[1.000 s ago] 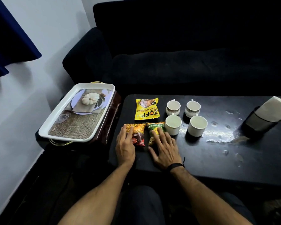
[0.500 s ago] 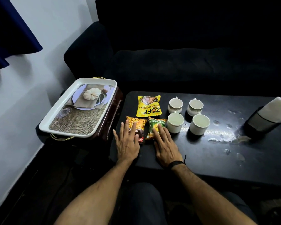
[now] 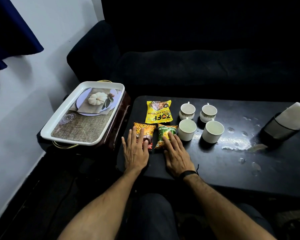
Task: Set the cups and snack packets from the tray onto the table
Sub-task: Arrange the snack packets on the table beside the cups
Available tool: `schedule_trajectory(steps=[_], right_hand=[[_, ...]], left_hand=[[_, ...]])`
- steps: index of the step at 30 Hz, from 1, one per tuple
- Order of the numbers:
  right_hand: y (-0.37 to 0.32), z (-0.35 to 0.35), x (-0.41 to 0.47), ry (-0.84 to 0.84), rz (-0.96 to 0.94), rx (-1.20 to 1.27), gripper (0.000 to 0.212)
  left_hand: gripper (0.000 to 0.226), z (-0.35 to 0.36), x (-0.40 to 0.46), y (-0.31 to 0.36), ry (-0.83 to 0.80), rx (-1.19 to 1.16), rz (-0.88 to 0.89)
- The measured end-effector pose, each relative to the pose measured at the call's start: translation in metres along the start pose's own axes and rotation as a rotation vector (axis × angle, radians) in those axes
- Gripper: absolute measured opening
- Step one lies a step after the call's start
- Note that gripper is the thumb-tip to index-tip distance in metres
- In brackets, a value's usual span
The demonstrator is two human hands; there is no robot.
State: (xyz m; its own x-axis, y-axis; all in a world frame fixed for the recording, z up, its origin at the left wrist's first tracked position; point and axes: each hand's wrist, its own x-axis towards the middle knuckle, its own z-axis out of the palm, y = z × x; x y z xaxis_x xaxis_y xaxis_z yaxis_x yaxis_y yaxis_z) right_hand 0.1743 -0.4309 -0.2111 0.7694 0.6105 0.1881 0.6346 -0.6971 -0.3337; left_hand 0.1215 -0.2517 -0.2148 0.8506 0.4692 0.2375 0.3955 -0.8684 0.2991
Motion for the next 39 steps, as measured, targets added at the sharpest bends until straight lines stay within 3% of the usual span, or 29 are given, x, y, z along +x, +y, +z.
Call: schedule_trajectory(steps=[11, 16, 20, 27, 35, 39], right_hand=[[-0.003, -0.005, -0.004, 0.106, 0.039, 0.022, 0.061], [-0.001, -0.002, -0.001, 0.089, 0.040, 0.033, 0.062], [0.000, -0.001, -0.001, 0.090, 0.034, 0.038, 0.062], [-0.001, -0.001, -0.001, 0.060, 0.034, 0.024, 0.065], [0.002, 0.000, 0.001, 0.038, -0.023, 0.048, 0.066], [0.002, 0.003, 0.000, 0.035, 0.000, 0.063, 0.063]], left_hand=[[0.058, -0.014, 0.032, 0.028, 0.162, -0.043, 0.015], [0.056, -0.012, 0.087, 0.064, -0.182, 0.067, 0.200], [0.055, -0.008, 0.108, 0.073, -0.441, 0.142, 0.176], [0.052, -0.015, 0.129, 0.073, -0.627, 0.178, 0.137], [0.057, -0.016, 0.133, 0.060, -0.614, 0.136, 0.190], [0.053, -0.019, 0.116, 0.045, -0.349, 0.054, 0.208]])
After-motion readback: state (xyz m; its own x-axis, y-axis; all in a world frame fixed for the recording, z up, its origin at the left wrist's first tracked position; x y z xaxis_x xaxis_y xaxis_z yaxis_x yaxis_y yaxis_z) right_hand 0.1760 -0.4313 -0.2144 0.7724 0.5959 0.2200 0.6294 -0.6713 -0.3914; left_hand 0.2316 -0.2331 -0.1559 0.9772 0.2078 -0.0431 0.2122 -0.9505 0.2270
